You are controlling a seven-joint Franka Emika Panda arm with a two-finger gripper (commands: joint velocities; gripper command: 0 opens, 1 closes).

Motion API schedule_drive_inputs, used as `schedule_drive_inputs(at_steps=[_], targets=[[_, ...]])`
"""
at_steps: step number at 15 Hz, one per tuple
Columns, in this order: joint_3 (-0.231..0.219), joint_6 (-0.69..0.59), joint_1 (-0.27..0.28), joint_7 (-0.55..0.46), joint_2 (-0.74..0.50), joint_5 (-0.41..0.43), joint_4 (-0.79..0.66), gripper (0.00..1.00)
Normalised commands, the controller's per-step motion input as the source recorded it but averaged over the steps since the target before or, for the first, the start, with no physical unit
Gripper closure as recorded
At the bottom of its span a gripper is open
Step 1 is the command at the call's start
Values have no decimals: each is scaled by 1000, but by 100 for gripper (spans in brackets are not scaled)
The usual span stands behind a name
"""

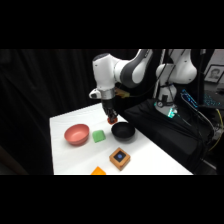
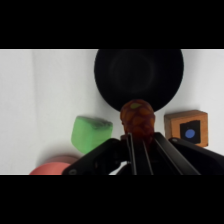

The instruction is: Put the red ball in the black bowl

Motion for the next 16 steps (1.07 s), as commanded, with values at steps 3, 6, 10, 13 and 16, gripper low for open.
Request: schedule_drive_inputs(at_steps=[3,6,10,13,16], targets=[[-35,280,-10,-177,-271,189,-387,96],[-14,325,8,-188,-155,194,-291,96],[-10,307,13,-164,-92,142,-238,96],[6,327,15,-196,-24,182,-187,96],[20,385,10,-219,97,186,-122,96]])
